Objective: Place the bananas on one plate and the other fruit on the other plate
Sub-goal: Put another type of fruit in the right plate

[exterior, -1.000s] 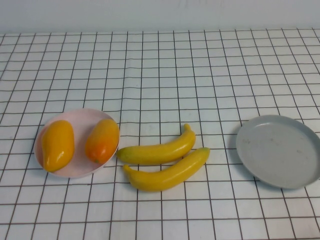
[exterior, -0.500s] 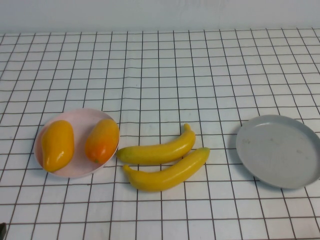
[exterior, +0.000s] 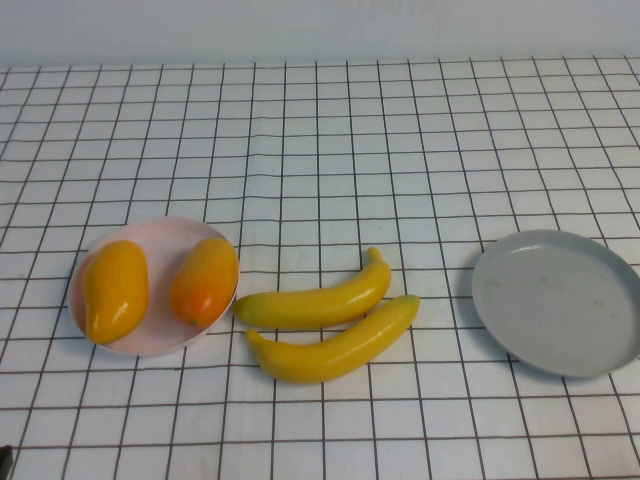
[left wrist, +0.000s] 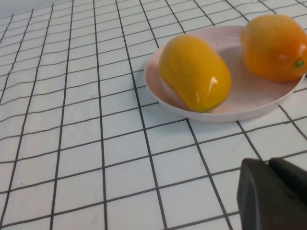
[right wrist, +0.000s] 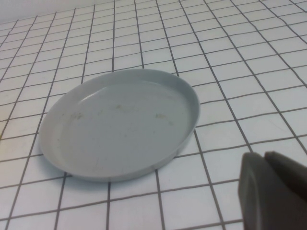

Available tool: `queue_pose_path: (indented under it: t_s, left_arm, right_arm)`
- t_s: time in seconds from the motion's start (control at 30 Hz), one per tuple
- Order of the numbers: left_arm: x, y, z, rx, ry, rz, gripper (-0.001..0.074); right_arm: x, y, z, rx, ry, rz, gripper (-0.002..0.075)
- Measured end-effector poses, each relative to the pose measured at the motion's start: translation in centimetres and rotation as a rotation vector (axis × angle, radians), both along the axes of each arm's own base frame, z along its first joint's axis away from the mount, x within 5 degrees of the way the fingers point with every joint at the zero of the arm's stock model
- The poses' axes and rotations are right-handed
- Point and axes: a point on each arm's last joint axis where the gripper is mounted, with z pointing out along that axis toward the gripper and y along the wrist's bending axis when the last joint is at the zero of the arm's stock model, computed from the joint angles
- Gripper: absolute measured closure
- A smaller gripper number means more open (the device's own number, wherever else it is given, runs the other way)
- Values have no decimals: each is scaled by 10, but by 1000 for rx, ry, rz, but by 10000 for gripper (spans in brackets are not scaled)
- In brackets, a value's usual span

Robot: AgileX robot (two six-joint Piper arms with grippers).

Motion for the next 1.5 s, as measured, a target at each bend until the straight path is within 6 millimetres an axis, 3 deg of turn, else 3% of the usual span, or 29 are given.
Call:
queue_pose_path:
  t_s: [0.27, 0.53, 0.7, 1.2, 1.27, 1.5]
  left_arm:
    - [0, 0, 0, 0, 0, 0, 735]
    - [0, 0, 0, 0, 0, 0, 735]
    - [0, 0, 0, 0, 0, 0, 735]
    - [0, 0, 0, 0, 0, 0, 735]
    - [0, 0, 0, 0, 0, 0, 735]
    - [0, 0, 0, 0, 0, 0, 735]
  right_arm:
    - [0, 1, 0, 32, -1, 2, 742]
    - [1, 17, 12, 709, -50, 32, 742]
    - [3, 12, 22, 899, -154, -21, 742]
    - [4, 11, 24, 834, -154, -28, 742]
    - [5, 14, 35, 764, -102, 7, 742]
    - [25, 17, 115, 321, 122, 98, 742]
